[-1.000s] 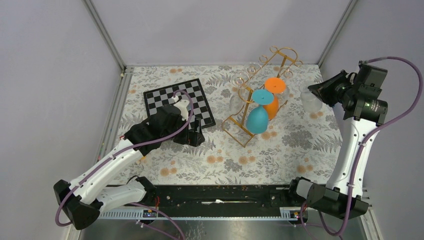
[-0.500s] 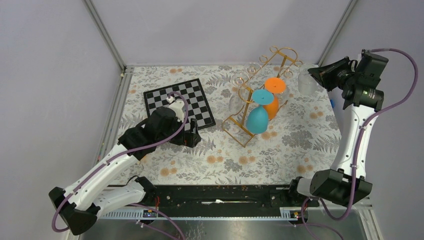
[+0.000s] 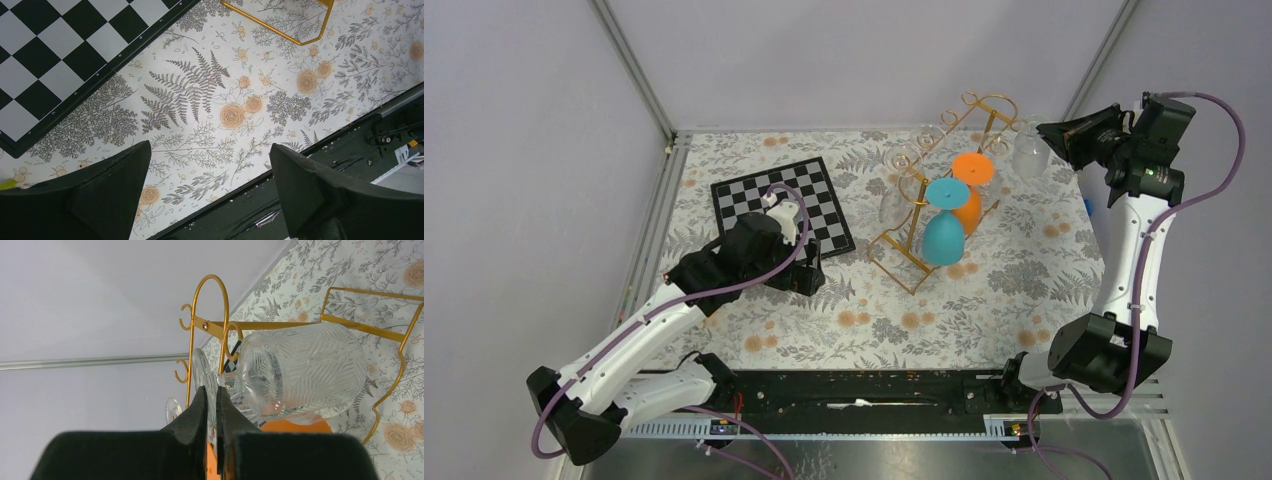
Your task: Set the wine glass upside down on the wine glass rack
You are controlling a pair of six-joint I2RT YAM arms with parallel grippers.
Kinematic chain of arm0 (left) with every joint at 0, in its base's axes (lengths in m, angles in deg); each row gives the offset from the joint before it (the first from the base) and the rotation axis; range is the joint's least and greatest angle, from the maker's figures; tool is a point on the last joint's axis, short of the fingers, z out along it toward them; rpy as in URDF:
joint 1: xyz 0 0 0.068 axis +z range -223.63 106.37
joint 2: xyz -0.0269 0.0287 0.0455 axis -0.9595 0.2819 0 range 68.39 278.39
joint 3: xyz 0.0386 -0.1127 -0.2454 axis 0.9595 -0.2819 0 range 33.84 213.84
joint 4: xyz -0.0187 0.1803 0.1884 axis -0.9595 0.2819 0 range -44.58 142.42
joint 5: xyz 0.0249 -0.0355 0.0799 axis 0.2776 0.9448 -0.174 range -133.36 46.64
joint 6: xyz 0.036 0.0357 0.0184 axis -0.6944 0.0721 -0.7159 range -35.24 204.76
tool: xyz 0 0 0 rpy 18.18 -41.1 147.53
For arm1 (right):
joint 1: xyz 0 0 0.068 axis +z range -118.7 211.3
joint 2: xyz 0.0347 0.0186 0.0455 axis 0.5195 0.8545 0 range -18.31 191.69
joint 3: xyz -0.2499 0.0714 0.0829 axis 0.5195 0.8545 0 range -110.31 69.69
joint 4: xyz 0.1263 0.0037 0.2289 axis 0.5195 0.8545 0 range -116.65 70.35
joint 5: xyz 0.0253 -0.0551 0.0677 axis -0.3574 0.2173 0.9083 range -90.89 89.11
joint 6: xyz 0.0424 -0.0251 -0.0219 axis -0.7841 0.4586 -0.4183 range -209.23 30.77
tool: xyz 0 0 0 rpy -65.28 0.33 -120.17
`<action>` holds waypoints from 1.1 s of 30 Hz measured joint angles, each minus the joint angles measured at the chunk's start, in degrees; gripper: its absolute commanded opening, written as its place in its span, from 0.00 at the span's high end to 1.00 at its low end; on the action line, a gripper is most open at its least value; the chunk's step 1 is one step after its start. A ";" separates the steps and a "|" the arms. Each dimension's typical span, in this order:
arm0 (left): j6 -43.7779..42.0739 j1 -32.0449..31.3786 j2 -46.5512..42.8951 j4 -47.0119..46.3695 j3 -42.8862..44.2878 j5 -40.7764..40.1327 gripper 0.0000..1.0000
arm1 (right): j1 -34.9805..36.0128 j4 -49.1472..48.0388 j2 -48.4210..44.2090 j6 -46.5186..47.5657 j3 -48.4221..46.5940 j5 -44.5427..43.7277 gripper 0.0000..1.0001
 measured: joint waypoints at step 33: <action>0.02 0.00 0.42 0.11 0.00 -0.39 0.01 | -0.04 -8.04 4.24 -4.68 2.19 0.35 1.00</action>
